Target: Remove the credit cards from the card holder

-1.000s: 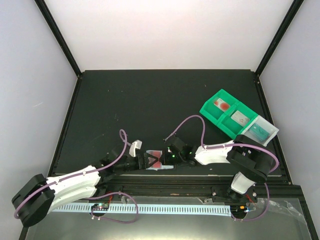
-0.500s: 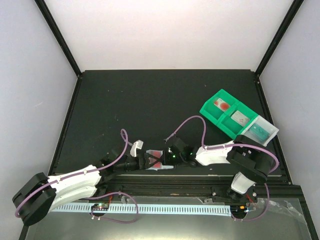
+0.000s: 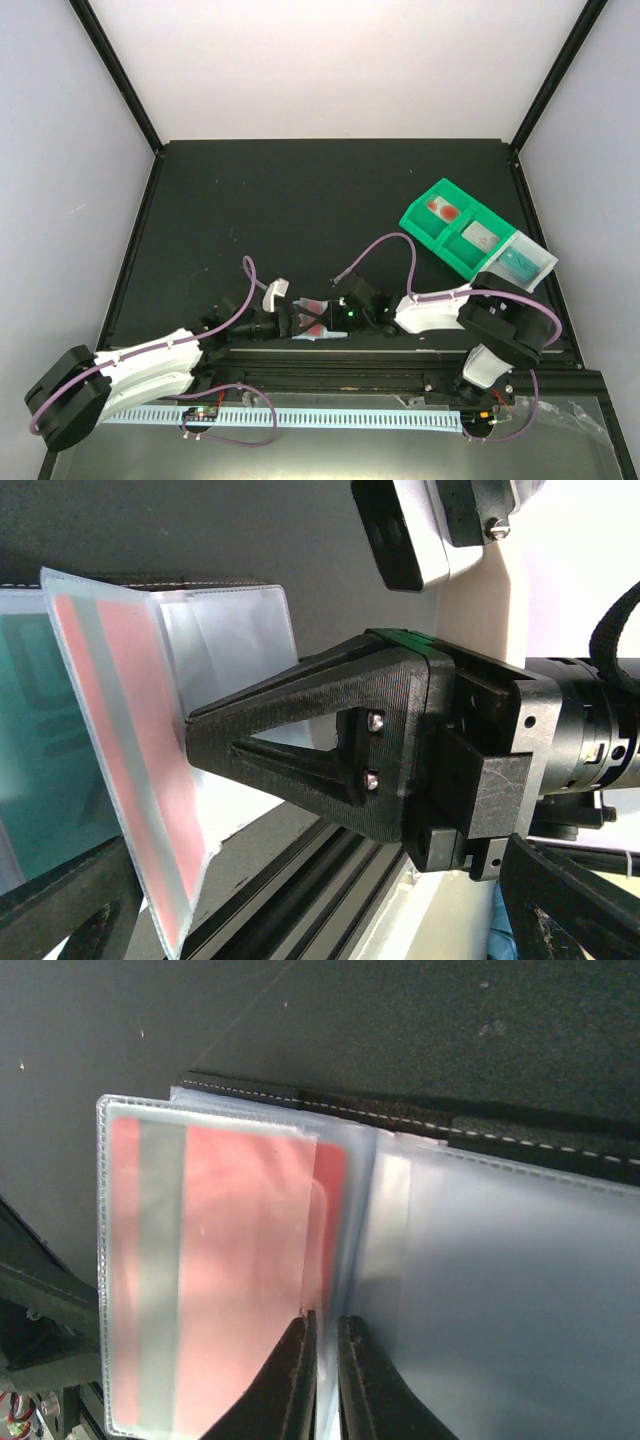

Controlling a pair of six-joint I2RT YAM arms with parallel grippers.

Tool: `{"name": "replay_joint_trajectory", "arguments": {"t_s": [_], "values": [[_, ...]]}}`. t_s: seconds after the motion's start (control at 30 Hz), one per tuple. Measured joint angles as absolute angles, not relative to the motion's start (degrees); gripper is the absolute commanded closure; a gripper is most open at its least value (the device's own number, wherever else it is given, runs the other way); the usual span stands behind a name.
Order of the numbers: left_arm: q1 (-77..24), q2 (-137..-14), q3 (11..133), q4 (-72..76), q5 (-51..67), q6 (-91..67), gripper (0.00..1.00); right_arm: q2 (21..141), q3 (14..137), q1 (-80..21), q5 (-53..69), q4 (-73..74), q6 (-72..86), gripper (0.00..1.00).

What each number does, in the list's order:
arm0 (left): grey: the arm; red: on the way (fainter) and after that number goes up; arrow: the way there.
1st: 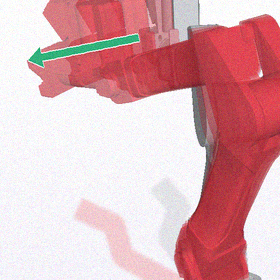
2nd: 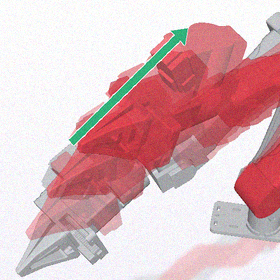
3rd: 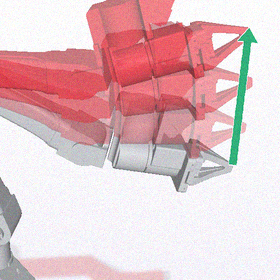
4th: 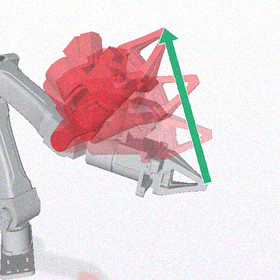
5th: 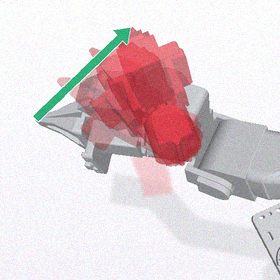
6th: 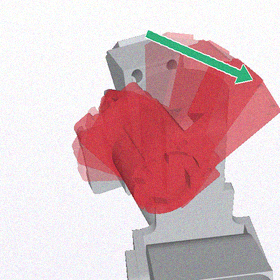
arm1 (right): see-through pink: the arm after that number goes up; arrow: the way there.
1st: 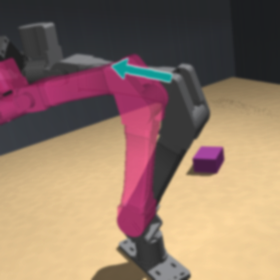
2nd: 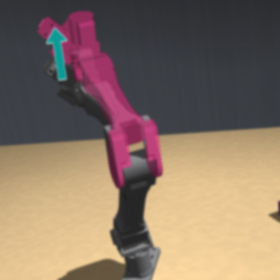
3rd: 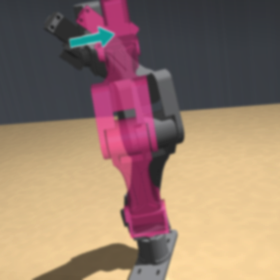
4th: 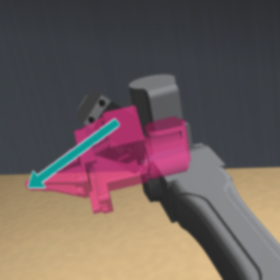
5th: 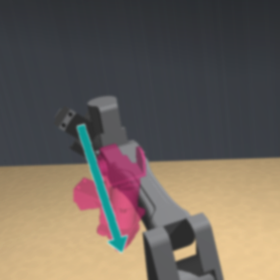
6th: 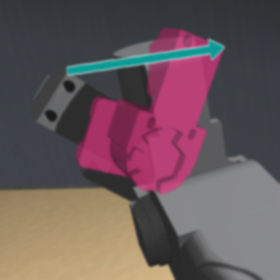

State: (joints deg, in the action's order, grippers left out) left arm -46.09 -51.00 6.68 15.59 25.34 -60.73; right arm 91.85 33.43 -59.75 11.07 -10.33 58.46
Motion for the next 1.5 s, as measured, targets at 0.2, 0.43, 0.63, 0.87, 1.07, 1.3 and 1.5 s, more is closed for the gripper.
{"name": "replay_joint_trajectory", "arguments": {"t_s": [0.2, 0.43, 0.63, 0.87, 1.07, 1.3, 1.5], "values": [[-46.1, -51.1, 7.4, 16.5, 25.8, -61.2, 0.02, 88.5, 32.3, -59.7, 9.5, -9.2, 58.5, 0.87], [-46.6, -54.2, 8.1, 17.7, 26.3, -61.6, 0.02, 86.1, 31.9, -59.8, 7.1, -7.9, 58.4, 0.87], [-47.7, -56.6, 10.1, 18.8, 27.0, -61.6, 0.02, 79.5, 30.4, -59.8, 1.7, -3.4, 58.2, 0.87], [-49.0, -60.0, 11.7, 20.7, 27.6, -61.6, 0.05, 71.3, 28.6, -59.7, -4.3, 0.1, 57.9, 0.87], [-49.7, -61.9, 12.2, 21.8, 27.9, -61.6, 0.08, 69.6, 28.1, -59.7, -6.5, 1.8, 57.5, 0.87], [-50.0, -62.7, 12.2, 22.9, 28.1, -61.6, 0.09, 69.6, 28.1, -59.7, -7.2, 2.7, 57.3, 0.87], [-50.3, -64.1, 12.5, 23.9, 28.4, -61.6, 0.10, 69.3, 28.1, -59.7, -7.4, 3.0, 57.3, 0.87]]}}
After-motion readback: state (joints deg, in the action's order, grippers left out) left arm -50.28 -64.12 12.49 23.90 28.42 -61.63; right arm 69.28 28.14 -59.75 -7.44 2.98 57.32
